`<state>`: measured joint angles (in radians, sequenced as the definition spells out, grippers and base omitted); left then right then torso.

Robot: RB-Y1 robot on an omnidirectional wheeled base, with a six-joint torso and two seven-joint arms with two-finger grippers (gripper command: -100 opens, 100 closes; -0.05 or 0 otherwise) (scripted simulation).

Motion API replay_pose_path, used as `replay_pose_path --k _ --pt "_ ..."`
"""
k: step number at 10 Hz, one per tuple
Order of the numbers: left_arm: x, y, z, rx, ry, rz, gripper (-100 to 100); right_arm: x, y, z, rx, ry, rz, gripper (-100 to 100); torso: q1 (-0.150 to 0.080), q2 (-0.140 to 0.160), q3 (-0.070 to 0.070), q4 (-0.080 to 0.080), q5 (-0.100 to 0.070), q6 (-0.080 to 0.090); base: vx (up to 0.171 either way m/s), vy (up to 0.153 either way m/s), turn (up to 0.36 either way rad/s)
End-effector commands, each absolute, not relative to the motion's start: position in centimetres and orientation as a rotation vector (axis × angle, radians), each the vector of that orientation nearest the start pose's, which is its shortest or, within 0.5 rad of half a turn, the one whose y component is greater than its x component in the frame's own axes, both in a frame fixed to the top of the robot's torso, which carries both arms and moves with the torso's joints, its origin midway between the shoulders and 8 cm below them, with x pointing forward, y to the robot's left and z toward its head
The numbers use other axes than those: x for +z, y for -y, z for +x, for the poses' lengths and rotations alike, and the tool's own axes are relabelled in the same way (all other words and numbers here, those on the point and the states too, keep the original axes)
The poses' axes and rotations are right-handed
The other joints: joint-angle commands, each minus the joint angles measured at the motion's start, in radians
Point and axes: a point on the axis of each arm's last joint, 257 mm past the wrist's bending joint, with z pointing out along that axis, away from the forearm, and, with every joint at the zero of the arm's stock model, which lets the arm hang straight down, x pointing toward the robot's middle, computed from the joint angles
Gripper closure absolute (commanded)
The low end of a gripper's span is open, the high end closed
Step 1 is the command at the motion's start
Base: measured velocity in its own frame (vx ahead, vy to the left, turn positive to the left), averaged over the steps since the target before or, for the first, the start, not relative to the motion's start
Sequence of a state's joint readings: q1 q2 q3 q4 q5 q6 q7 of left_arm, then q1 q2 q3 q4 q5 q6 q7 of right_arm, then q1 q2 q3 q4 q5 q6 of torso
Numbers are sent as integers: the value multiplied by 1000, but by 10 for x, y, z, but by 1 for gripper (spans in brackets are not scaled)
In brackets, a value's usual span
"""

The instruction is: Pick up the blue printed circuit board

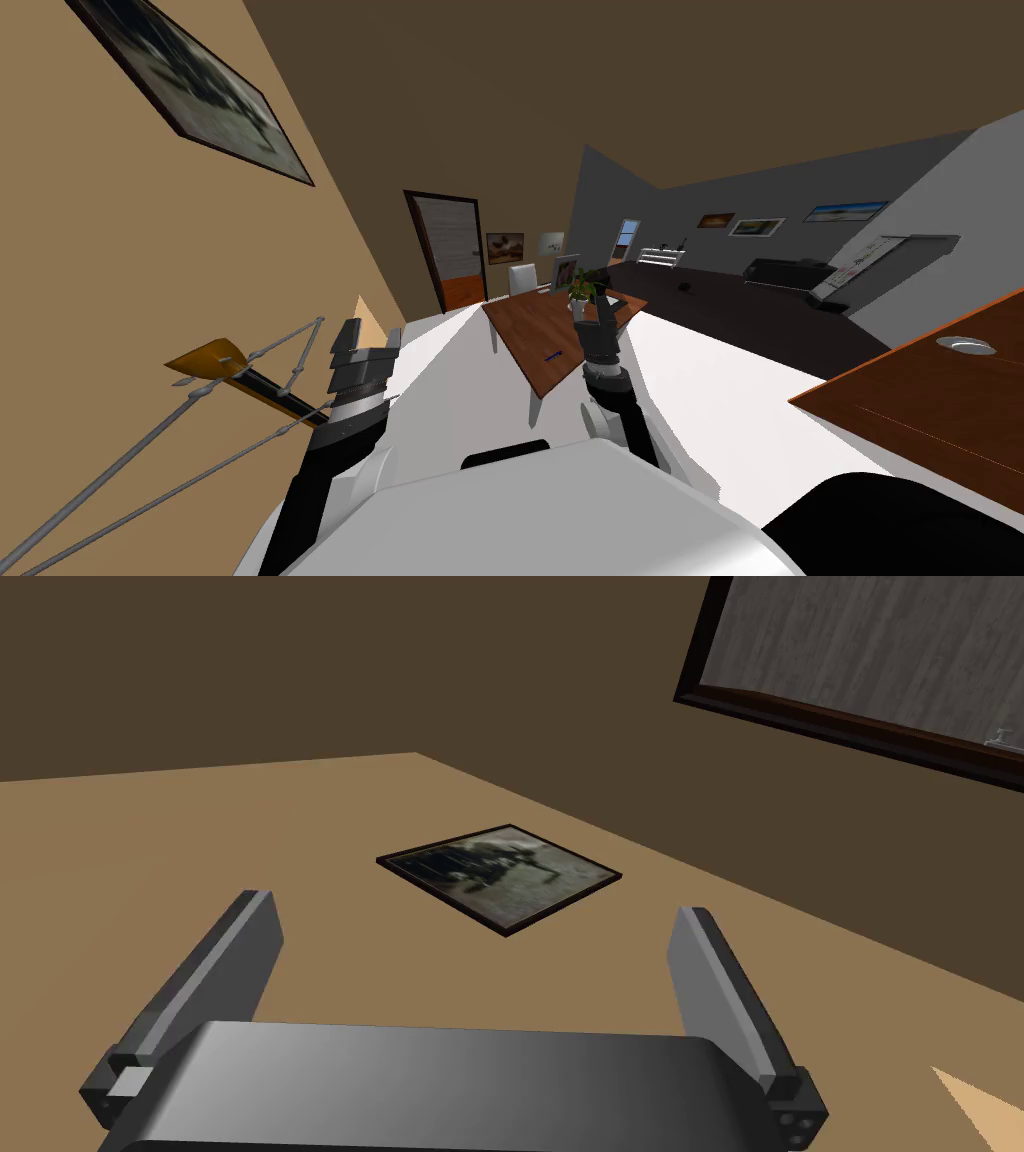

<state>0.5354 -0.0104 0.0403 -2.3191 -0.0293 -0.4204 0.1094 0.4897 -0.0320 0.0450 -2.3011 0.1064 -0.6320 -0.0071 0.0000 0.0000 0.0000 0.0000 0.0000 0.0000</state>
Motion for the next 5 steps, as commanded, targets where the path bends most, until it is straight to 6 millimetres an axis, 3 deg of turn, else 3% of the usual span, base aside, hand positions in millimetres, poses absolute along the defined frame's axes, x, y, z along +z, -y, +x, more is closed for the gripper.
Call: replay_pose_path --k 1,4,5 --pt "16 -296 344 -1312 -634 -745 0 50 227 327 1323 -639 400 -100 0 0 0 0 0 0 -47 31 -67" --pt "16 -296 344 -1313 -634 -745 0 32 201 345 1293 -743 305 -100 4 5 3 1 1 0 -77 59 -72" --pt "16 -296 344 -1313 -634 -745 0 32 201 345 1293 -743 305 -100 4 5 3 1 1 0 -52 51 -39"
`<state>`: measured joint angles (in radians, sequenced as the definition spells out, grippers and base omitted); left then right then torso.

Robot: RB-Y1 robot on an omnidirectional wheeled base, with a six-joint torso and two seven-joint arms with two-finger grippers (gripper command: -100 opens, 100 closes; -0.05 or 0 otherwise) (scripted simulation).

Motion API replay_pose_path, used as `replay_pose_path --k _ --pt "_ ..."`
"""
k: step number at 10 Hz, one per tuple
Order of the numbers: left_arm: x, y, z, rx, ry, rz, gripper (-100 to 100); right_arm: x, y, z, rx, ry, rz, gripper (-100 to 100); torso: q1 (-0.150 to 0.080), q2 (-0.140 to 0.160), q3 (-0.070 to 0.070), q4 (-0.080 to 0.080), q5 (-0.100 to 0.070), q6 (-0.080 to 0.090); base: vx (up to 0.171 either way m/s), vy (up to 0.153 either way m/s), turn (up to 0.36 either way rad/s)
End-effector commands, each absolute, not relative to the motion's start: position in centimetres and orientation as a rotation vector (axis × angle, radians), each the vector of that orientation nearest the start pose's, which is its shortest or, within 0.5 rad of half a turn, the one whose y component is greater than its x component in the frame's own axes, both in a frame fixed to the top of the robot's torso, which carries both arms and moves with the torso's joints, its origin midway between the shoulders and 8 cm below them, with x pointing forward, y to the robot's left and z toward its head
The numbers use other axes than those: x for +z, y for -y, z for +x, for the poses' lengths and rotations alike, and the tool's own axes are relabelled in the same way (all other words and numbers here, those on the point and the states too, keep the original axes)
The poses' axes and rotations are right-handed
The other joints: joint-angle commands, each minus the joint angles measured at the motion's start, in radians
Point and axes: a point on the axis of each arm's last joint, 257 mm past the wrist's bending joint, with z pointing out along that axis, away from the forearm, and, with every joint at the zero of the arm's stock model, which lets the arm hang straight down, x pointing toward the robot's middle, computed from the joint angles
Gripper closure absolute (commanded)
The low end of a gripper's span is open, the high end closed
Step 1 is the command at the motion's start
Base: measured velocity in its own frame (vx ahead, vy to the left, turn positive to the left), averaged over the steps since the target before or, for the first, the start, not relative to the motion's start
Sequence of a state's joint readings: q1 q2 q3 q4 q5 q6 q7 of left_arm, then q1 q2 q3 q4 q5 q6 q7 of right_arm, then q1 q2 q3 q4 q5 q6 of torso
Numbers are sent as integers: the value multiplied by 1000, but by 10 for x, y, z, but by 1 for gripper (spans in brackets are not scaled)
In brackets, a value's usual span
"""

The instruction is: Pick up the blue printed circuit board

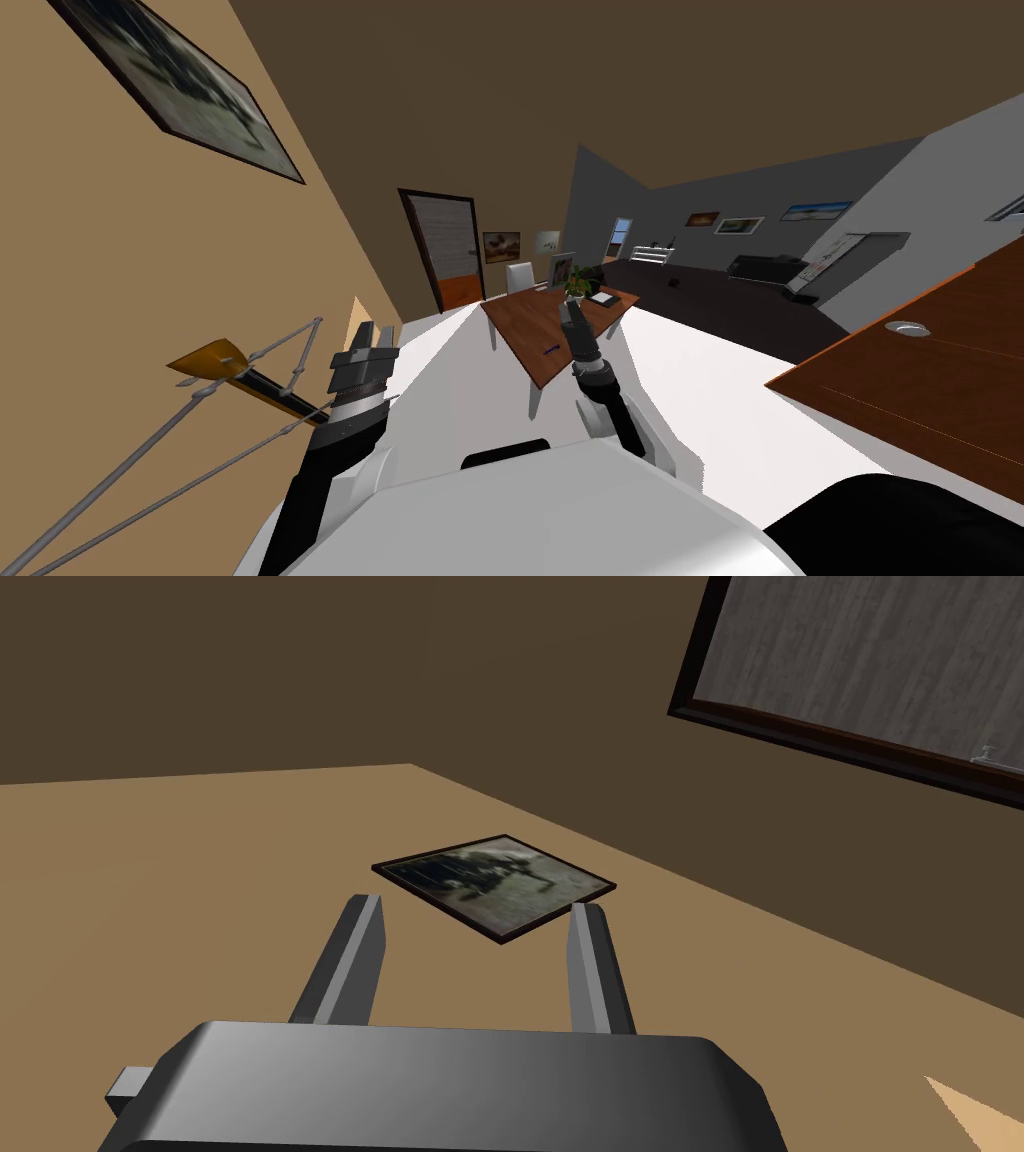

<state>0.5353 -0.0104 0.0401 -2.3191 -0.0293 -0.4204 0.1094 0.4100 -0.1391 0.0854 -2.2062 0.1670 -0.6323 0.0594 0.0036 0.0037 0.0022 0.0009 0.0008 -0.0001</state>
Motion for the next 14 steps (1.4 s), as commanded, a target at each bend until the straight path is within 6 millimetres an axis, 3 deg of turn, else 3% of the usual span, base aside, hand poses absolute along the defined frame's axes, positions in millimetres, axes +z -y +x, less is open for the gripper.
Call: replay_pose_path --k 1,3,6,7,8,9,10,13,14 --pt "16 -296 344 -1313 -634 -745 0 23 190 353 1277 -786 262 -100 0 0 0 0 0 0 -51 42 -55" --pt "16 -296 344 -1313 -634 -745 0 5 166 366 1237 -868 159 -100 0 1 0 0 0 0 -89 55 -77" --pt "16 -296 344 -1313 -634 -745 0 -14 155 377 1206 -932 105 -100 -1 0 0 0 0 0 -54 36 -29" --pt "16 -296 344 -1313 -634 -745 0 -20 142 381 1180 -962 30 -100 -1 -1 -1 0 0 0 -46 38 -42" --pt "16 -296 344 -1313 -634 -745 0 -30 144 386 1174 -984 44 -100 -1 -1 -1 0 0 0 -45 33 -18" --pt "16 -296 344 -1313 -634 -745 0 -39 131 390 1143 -1018 -32 -100 -1 -1 -1 0 0 0 -52 33 -41" --pt "16 -296 344 -1313 -634 -745 0 -47 133 394 1138 -1036 -21 -100 -1 -1 -1 0 0 0 -42 33 -19" --pt "16 -296 344 -1313 -634 -745 0 -77 113 406 1059 -1119 -174 -100 -1 -2 -1 0 0 0 -44 36 -20" --pt "16 -296 344 -1313 -634 -745 0 -87 116 409 1053 -1140 -163 -100 -1 -1 -1 0 0 0 -41 29 -9"
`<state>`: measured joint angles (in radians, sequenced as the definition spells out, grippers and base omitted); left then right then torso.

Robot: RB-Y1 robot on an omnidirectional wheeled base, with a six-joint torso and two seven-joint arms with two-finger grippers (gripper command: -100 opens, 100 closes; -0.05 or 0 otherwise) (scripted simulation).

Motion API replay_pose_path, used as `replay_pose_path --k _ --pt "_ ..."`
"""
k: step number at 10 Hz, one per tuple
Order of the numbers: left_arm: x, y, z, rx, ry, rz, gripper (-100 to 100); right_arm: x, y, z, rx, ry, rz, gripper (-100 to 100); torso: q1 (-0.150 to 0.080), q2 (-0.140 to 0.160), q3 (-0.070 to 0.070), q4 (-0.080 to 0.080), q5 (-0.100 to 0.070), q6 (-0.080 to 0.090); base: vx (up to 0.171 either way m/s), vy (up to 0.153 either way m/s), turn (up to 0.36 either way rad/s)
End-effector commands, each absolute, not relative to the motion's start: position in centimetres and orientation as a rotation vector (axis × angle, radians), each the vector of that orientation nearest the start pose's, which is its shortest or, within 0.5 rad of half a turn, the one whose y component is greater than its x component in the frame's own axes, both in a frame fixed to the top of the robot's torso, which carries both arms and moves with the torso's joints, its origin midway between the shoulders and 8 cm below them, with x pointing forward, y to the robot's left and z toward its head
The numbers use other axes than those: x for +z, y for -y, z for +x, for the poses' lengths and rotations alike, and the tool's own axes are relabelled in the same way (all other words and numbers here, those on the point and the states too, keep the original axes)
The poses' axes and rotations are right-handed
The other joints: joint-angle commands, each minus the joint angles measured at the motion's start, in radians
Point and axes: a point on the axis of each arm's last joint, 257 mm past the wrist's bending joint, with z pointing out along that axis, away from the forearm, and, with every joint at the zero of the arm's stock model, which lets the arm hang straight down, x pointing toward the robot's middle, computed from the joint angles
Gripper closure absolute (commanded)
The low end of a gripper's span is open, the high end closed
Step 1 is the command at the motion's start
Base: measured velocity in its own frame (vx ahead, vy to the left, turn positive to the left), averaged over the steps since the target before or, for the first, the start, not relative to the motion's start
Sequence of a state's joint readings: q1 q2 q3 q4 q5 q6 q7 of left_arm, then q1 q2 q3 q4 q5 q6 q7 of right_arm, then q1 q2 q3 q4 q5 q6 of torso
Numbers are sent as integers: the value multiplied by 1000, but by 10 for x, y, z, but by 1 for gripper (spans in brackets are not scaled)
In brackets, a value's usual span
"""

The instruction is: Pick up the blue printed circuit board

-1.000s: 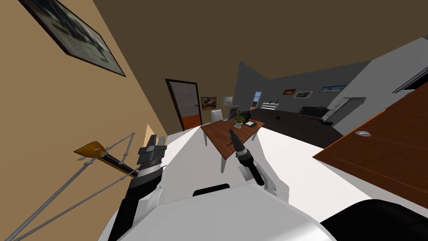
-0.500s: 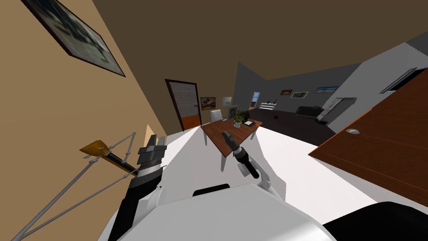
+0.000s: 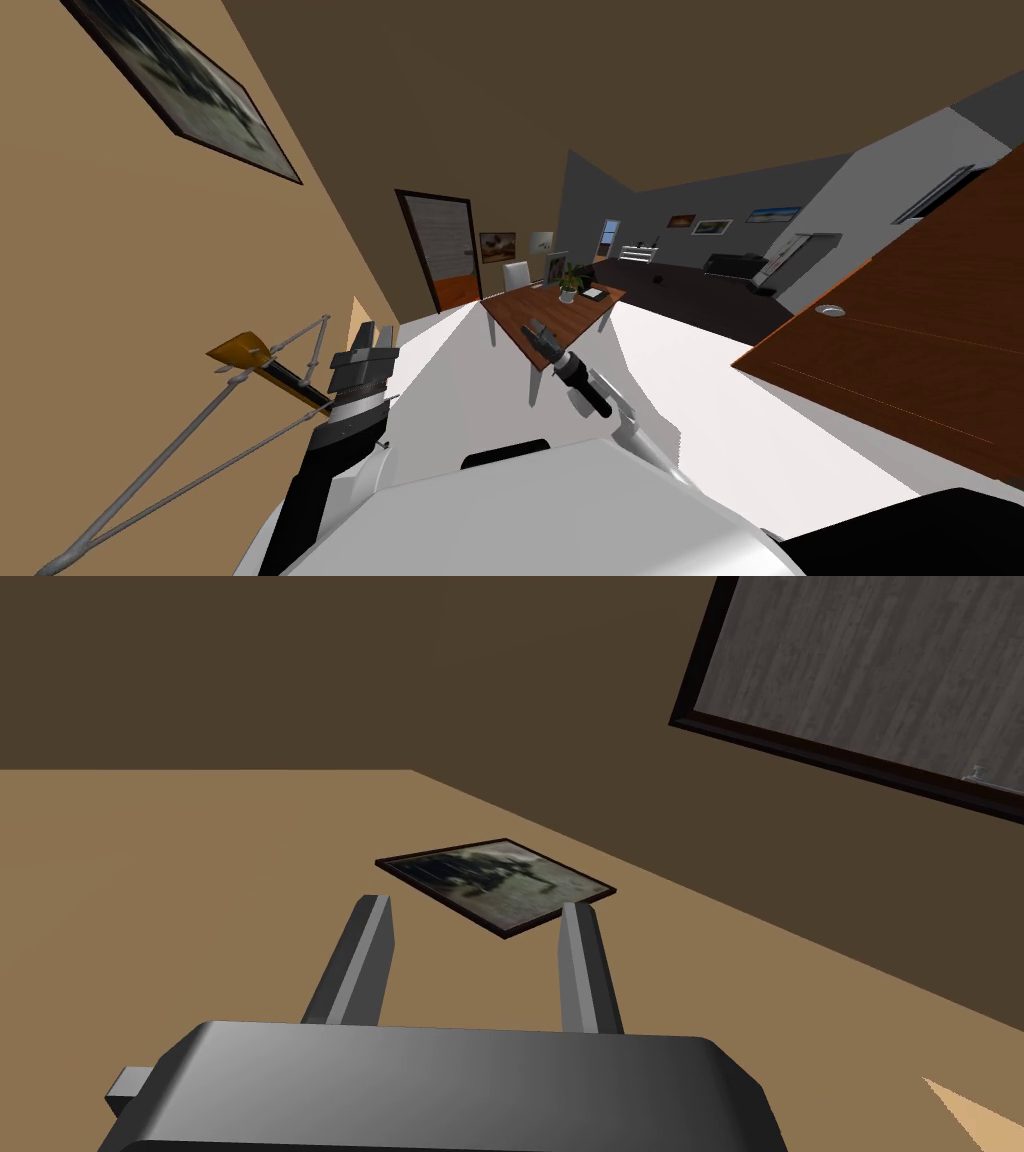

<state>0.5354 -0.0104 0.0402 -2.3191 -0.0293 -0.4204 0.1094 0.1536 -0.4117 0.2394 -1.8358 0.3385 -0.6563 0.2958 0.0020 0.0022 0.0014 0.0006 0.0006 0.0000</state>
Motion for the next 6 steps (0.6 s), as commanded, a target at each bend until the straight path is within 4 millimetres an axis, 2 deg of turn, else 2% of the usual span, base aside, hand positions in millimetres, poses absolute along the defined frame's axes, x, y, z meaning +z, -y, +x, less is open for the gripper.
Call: replay_pose_path --k 1,2,3,4,5,6 --pt "16 -296 344 -1313 -634 -745 0 -100 106 413 1010 -1172 -248 -100 0 0 0 0 0 0 -45 27 -9" --pt "16 -296 344 -1313 -634 -745 0 -109 109 416 1004 -1192 -239 -100 0 0 0 0 0 0 -34 21 -2" --pt "16 -296 344 -1313 -634 -745 0 -121 101 419 959 -1217 -329 -100 0 0 0 0 0 0 -33 30 1" --pt "16 -296 344 -1313 -634 -745 0 -132 105 423 951 -1242 -318 -100 0 -1 0 0 0 0 -26 25 1" --pt "16 -296 344 -1313 -634 -745 0 -146 99 426 902 -1268 -409 -100 0 -1 -1 0 0 0 -33 28 7" --pt "16 -296 344 -1313 -634 -745 0 -156 103 429 894 -1290 -400 -100 0 -1 -1 0 0 0 -25 22 9"
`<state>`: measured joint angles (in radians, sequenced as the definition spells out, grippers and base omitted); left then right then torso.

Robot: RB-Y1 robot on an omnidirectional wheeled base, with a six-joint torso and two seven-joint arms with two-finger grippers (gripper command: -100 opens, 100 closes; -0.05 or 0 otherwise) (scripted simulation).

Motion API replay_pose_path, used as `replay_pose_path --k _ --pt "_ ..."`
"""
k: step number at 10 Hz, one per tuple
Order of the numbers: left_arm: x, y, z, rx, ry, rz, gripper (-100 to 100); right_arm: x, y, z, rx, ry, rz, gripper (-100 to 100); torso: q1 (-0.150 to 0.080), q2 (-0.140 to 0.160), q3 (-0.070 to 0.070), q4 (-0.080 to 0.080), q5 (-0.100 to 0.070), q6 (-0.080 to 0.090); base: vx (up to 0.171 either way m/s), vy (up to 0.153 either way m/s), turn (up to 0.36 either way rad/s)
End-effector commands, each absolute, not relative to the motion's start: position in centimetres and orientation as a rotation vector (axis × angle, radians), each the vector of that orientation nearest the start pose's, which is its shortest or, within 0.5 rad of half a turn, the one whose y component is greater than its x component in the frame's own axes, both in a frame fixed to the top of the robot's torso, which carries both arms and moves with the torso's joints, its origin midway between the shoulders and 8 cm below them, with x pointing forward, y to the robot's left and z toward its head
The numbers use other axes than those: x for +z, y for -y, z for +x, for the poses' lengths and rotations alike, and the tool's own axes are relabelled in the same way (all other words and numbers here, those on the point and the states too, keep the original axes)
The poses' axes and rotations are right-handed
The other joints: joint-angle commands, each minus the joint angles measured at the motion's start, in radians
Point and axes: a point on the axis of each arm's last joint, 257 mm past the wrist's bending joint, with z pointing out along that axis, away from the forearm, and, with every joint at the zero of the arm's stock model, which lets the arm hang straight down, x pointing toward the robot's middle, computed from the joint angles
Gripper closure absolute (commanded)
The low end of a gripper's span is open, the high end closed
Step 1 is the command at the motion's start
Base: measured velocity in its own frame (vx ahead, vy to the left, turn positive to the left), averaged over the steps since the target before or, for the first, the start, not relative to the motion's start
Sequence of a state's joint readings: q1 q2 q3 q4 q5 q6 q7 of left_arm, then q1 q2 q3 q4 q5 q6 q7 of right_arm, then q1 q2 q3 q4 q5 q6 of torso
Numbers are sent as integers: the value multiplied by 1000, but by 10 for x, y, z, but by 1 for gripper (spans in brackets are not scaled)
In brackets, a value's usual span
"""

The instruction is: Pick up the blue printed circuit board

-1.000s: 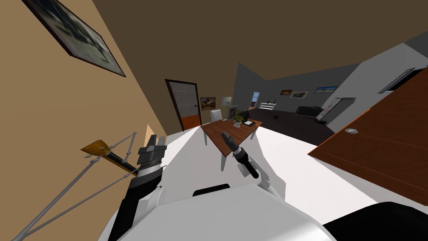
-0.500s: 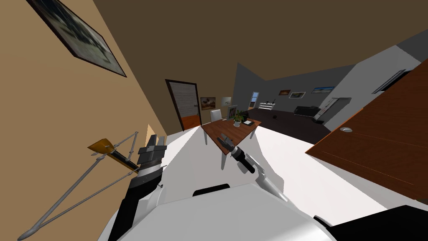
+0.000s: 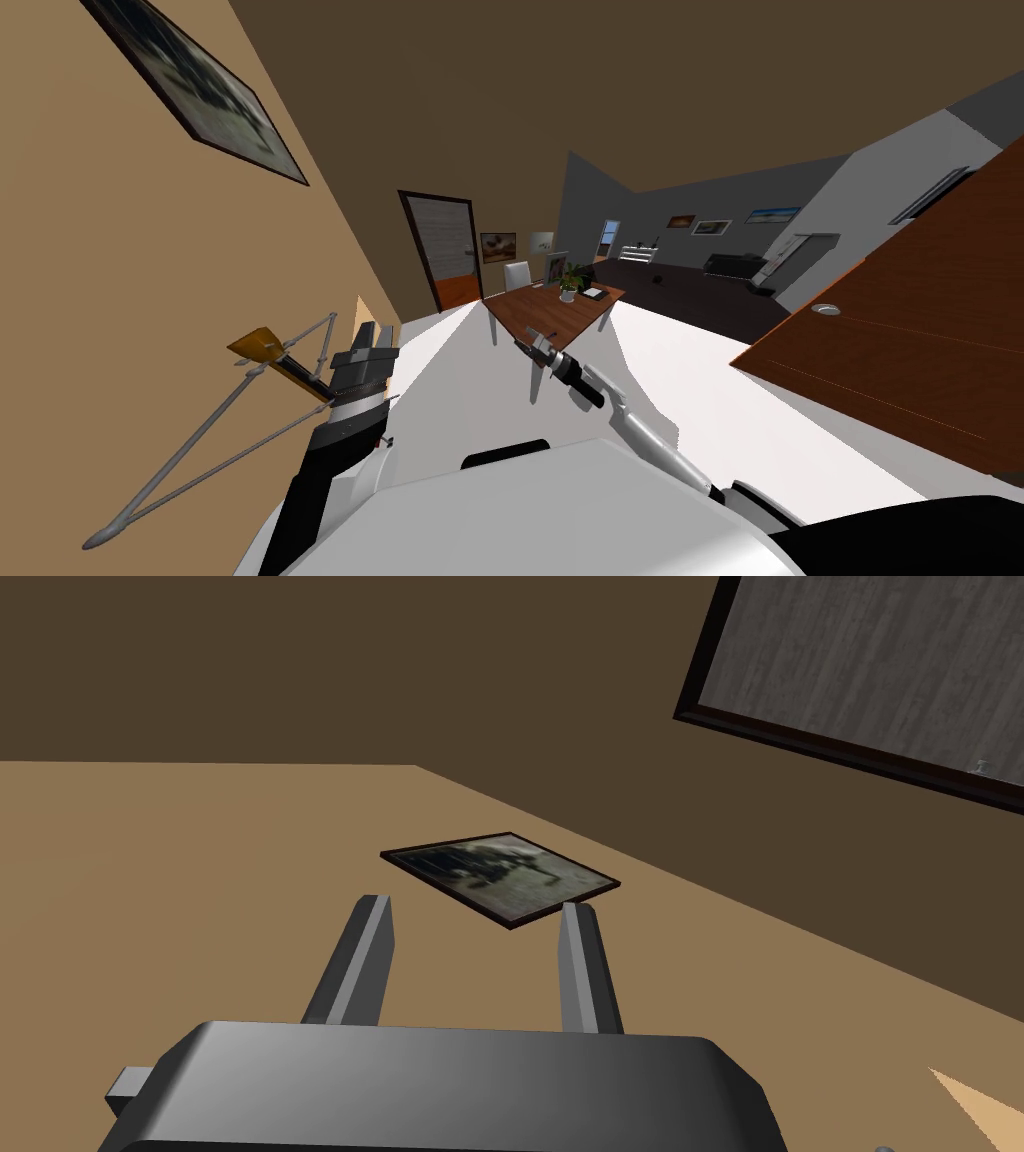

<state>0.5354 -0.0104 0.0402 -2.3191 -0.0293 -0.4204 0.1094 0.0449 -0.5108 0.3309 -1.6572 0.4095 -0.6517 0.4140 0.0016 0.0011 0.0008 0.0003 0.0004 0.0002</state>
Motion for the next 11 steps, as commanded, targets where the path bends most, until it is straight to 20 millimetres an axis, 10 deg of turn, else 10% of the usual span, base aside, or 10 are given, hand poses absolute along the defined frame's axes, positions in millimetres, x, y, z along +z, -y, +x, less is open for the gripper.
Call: replay_pose_path --k 1,11 --pt "16 -296 344 -1312 -634 -745 0 -173 100 432 840 -1318 -491 -100 0 0 0 0 0 0 -25 22 19" --pt "16 -296 344 -1312 -634 -745 0 -286 146 457 506 -1497 -909 -100 -1 -2 -1 0 0 0 -9 14 32"
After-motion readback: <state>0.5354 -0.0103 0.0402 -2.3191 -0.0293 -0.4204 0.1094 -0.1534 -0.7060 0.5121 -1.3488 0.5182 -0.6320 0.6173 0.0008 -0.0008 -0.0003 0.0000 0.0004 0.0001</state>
